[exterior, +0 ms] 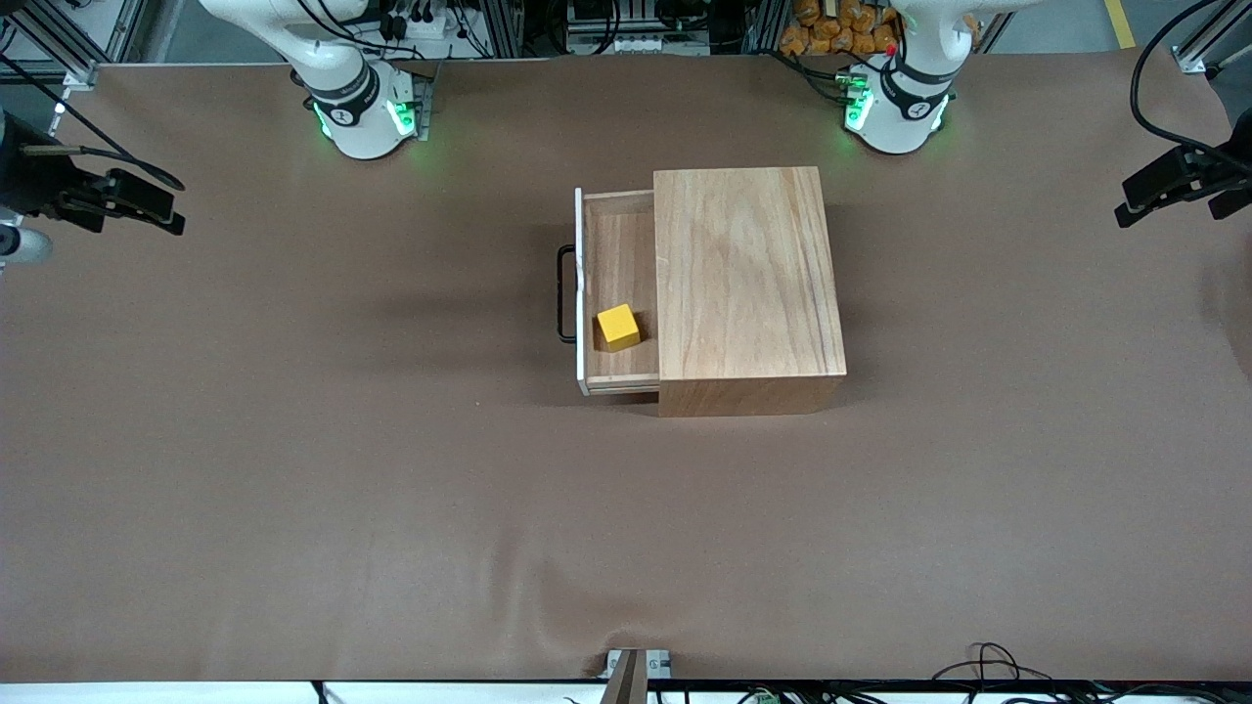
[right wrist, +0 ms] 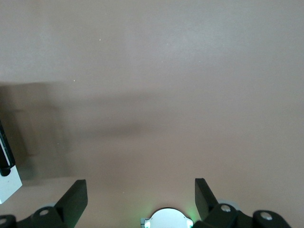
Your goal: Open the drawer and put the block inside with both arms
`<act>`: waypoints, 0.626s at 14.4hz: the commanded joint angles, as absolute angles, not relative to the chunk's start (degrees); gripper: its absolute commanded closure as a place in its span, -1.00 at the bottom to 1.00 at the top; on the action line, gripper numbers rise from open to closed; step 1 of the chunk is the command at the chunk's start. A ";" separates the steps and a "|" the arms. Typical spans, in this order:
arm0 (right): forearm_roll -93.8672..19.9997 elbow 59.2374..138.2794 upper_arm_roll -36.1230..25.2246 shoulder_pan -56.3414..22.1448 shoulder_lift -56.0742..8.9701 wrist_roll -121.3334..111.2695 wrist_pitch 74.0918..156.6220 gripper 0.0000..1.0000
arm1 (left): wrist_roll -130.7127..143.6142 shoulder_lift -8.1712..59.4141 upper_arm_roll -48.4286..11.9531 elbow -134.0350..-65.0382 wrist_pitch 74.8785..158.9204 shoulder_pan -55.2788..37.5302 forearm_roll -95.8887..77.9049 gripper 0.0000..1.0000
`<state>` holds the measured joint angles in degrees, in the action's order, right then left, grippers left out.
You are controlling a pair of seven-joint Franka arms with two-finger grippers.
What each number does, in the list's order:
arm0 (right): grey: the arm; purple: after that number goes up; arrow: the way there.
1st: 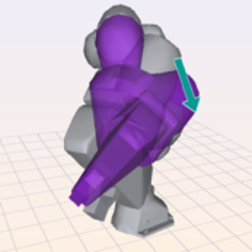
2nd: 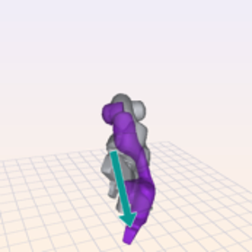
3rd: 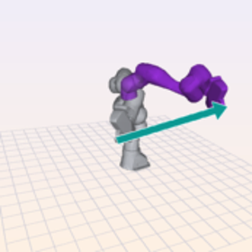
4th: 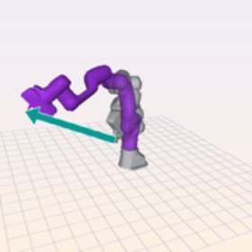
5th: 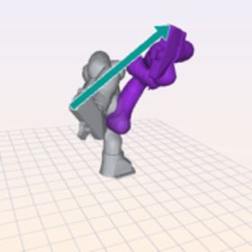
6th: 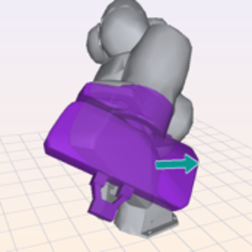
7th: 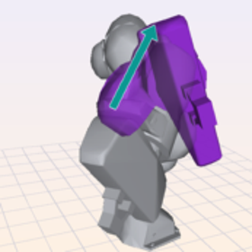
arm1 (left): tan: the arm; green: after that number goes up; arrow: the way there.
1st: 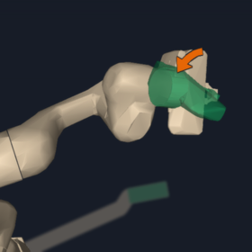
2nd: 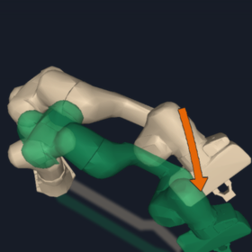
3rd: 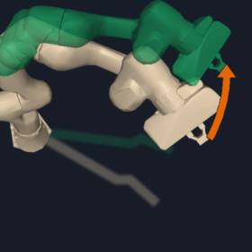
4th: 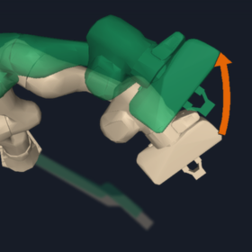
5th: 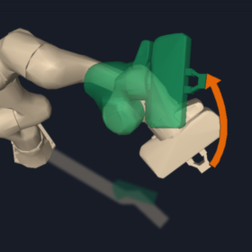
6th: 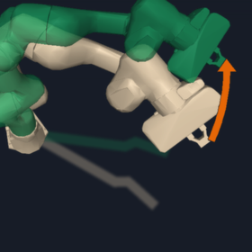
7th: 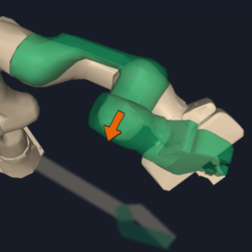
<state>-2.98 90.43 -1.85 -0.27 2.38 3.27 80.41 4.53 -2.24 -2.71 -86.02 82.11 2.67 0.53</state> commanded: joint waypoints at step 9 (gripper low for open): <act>-2.46 90.18 -2.72 -0.53 2.99 0.97 79.89 -1.00 | 3.08 -2.99 -2.99 -85.61 81.39 3.52 0.62 -1.00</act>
<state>-2.98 90.27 -2.71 -0.27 2.39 1.56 80.41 4.23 -2.24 -2.69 -85.88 82.11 2.94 0.53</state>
